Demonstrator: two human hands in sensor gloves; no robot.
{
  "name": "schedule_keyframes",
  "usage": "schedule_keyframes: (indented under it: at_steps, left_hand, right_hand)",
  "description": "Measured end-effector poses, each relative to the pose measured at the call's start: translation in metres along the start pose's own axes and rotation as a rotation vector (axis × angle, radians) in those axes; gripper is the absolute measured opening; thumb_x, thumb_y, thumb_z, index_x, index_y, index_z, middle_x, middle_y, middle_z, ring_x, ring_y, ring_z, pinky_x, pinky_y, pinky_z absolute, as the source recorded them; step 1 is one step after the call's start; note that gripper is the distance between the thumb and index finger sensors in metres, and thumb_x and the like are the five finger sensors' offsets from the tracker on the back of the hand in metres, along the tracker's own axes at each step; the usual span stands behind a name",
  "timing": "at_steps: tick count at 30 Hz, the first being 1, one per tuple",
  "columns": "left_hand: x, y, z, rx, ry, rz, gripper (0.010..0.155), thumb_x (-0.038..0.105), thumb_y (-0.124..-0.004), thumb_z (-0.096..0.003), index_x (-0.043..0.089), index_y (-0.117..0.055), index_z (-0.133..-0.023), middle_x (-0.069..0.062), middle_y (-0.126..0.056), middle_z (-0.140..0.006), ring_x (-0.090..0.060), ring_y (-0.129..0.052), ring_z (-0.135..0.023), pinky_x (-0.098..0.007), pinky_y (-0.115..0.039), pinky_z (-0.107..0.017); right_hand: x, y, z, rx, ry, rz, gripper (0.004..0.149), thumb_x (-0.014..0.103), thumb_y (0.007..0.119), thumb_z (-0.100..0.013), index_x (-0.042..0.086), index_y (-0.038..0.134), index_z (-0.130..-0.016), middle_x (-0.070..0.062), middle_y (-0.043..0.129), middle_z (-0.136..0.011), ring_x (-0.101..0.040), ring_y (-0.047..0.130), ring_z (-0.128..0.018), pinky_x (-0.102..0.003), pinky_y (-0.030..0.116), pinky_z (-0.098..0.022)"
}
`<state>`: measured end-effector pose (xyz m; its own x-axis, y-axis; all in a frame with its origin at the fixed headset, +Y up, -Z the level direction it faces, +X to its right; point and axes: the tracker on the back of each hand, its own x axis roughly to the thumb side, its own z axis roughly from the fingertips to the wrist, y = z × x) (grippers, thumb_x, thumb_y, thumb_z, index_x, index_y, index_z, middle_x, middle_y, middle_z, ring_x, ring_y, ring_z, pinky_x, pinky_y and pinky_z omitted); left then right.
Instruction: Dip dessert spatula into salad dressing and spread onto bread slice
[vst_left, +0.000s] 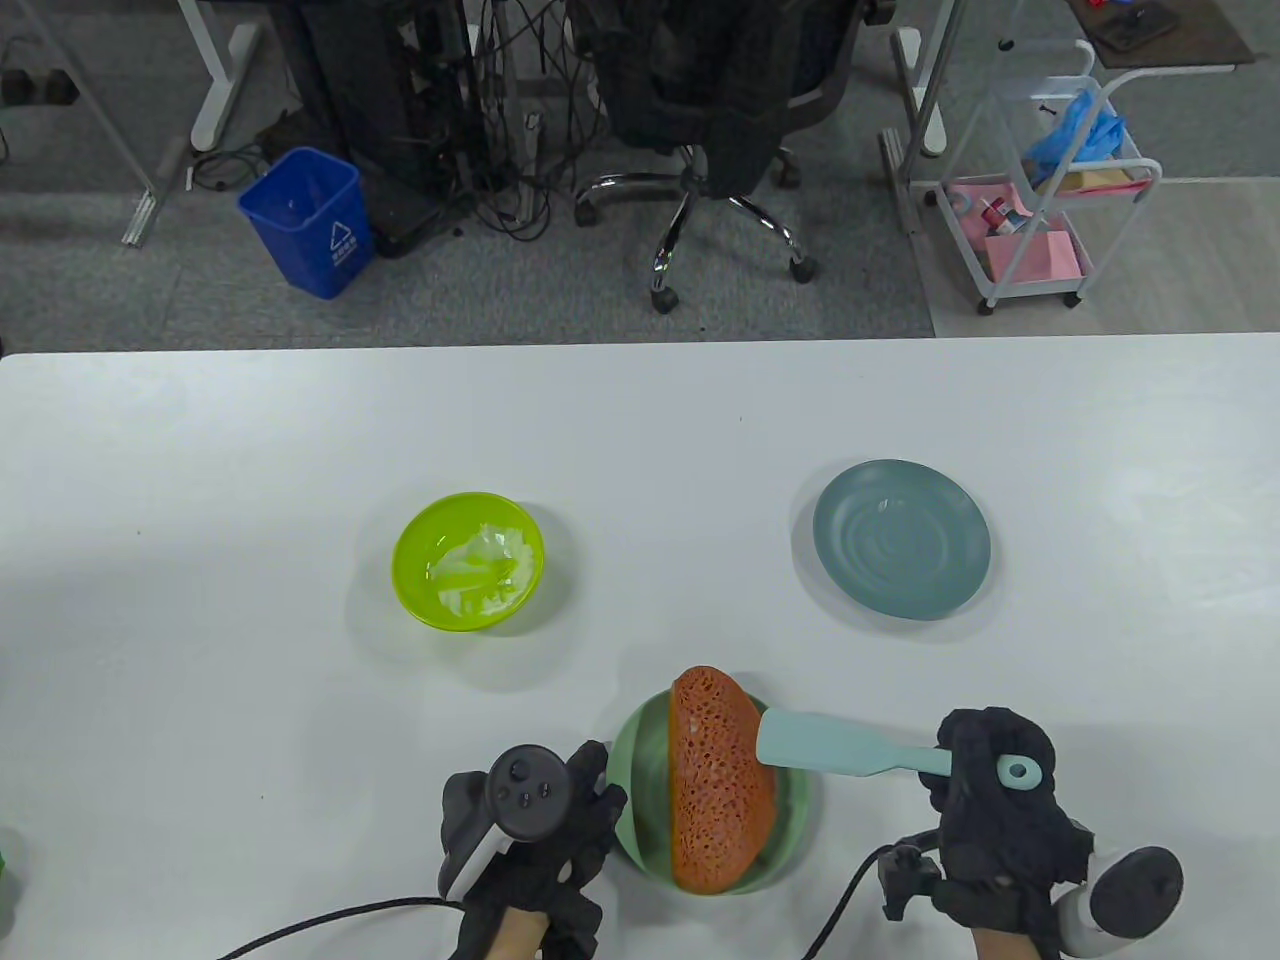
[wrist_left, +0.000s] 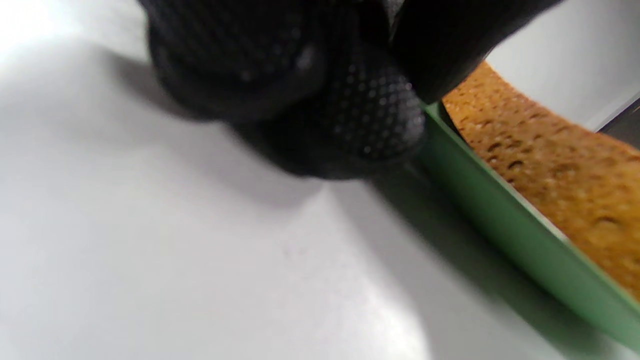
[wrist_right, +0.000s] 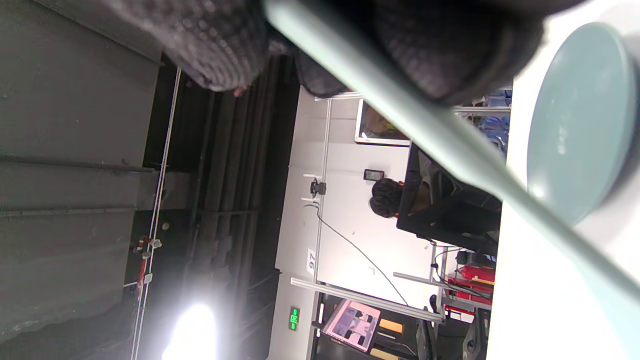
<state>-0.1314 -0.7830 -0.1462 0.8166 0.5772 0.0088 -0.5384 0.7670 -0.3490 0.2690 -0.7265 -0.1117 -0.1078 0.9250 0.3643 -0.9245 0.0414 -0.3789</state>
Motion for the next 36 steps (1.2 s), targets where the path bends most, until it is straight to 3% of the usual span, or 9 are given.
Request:
schedule_keyframes:
  at_steps: [8,18,26,36]
  left_hand:
    - [0.0,0.0,0.0,0.001,0.0,0.001,0.059,0.039,-0.079,-0.0604,0.004,-0.069,-0.106,0.002,-0.101,-0.059,-0.009,-0.11,-0.03,-0.026,-0.097,-0.024]
    - [0.0,0.0,0.0,0.0,0.0,0.001,0.059,0.039,-0.079,-0.0604,0.005,-0.069,-0.106,0.002,-0.101,-0.059,-0.009,-0.11,-0.03,-0.026,-0.097,-0.024]
    - [0.0,0.0,0.0,-0.001,0.001,0.002,0.059,0.039,-0.079,-0.0604,0.005,-0.069,-0.106,0.002,-0.101,-0.059,-0.009,-0.11,-0.03,-0.026,-0.097,-0.024]
    - [0.0,0.0,0.0,0.0,0.003,0.001,0.059,0.039,-0.079,-0.0605,0.005,-0.069,-0.106,0.002,-0.101,-0.059,-0.009,-0.11,-0.03,-0.026,-0.097,-0.025]
  right_hand:
    - [-0.007,0.007,-0.001,0.041,-0.009,-0.112,0.036,0.037,0.083,-0.054,0.018,0.07,-0.081,-0.016,0.082,-0.071,-0.041,0.095,-0.029,-0.038,0.085,-0.011]
    - [-0.025,0.027,0.006,0.166,0.141,-0.229,0.037,0.039,0.082,-0.055,0.017,0.07,-0.082,-0.018,0.081,-0.074,-0.042,0.097,-0.033,-0.038,0.089,-0.015]
    - [-0.023,0.033,0.008,0.219,0.121,-0.121,0.037,0.038,0.081,-0.056,0.015,0.069,-0.083,-0.02,0.08,-0.076,-0.044,0.096,-0.036,-0.041,0.088,-0.017]
    - [-0.002,0.026,0.009,0.173,0.04,0.001,0.037,0.037,0.079,-0.057,0.014,0.068,-0.084,-0.02,0.079,-0.075,-0.044,0.093,-0.036,-0.043,0.082,-0.017]
